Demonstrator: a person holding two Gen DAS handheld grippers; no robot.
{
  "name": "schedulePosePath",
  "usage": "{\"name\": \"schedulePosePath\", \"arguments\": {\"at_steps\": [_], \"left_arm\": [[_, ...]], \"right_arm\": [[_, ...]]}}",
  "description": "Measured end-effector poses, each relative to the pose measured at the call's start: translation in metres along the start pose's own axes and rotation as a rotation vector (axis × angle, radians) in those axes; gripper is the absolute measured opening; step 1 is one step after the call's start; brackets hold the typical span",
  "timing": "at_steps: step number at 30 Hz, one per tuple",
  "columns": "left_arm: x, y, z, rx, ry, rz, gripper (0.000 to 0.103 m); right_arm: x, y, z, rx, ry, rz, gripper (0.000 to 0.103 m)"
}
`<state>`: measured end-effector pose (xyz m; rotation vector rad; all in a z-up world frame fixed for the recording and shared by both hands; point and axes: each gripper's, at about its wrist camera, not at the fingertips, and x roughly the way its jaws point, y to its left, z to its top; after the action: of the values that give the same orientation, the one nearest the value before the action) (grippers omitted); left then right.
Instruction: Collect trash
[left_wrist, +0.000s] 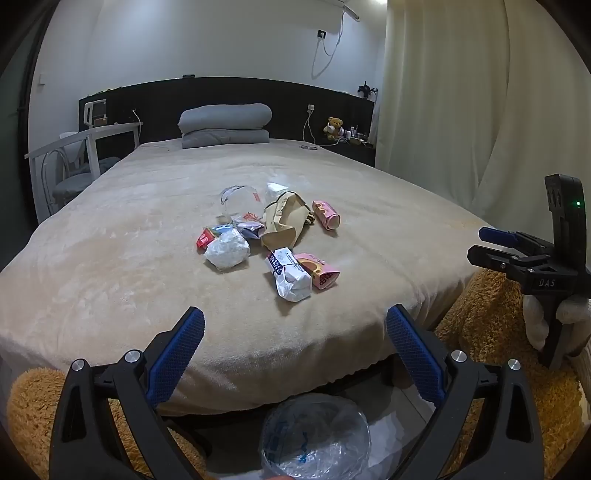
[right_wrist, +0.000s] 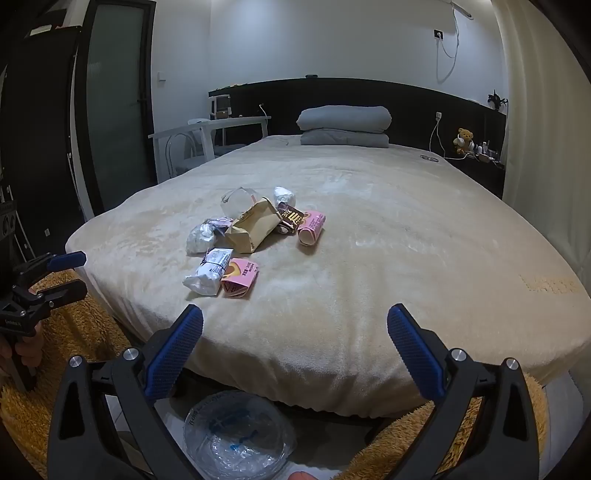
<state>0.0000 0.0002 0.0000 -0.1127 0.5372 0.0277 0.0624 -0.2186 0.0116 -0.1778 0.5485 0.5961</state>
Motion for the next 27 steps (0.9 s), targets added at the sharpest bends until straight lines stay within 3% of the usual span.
{"name": "schedulePosePath", "arguments": {"at_steps": [27], "left_arm": [[0.0001,0.0001,0.0,0.002,0.0,0.0,0.097]], "right_arm": [[0.0016,0.0013,-0.0007,-0.004,-0.001,-0.003,0.099]]}}
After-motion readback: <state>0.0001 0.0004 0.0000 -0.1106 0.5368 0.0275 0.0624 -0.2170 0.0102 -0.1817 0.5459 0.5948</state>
